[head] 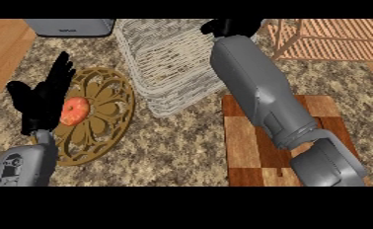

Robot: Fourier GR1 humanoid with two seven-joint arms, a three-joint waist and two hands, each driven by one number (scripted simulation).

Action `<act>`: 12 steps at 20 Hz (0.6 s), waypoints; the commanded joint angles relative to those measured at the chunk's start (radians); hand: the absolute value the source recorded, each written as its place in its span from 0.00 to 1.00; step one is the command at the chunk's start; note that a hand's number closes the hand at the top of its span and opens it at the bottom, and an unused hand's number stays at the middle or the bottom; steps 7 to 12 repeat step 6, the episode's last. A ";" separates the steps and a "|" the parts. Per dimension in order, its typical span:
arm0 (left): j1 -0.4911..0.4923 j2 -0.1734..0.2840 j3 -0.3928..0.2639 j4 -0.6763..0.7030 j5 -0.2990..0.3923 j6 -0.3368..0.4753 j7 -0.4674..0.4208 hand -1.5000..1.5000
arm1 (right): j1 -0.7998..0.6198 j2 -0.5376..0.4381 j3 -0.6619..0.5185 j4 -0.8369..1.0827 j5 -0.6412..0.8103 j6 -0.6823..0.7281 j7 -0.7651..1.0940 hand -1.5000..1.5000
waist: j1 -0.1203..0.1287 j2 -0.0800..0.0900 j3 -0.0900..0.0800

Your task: Pick the lemon from the cutting board and place it in the basket

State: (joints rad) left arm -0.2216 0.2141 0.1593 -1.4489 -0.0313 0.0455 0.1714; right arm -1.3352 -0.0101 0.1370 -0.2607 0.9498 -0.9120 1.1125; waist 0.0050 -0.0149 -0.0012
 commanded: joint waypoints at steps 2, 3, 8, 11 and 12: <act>0.000 0.022 0.029 0.002 0.024 -0.014 0.017 0.50 | 0.069 0.010 0.022 -0.084 -0.010 -0.133 0.176 0.00 | -0.021 -0.012 0.000; 0.052 -0.023 -0.019 -0.011 -0.014 0.006 -0.018 0.50 | 0.106 0.010 0.032 -0.115 -0.030 -0.147 0.156 0.00 | -0.013 -0.016 0.000; 0.017 -0.006 0.002 0.004 0.003 0.000 0.001 0.50 | 0.148 0.010 0.093 -0.191 -0.026 -0.178 0.161 0.00 | -0.015 -0.016 -0.001; 0.017 -0.006 0.002 0.004 0.003 0.000 0.001 0.50 | 0.148 0.010 0.093 -0.191 -0.026 -0.178 0.161 0.00 | -0.015 -0.016 -0.001; 0.017 -0.006 0.002 0.004 0.003 0.000 0.001 0.50 | 0.148 0.010 0.093 -0.191 -0.026 -0.178 0.161 0.00 | -0.015 -0.016 -0.001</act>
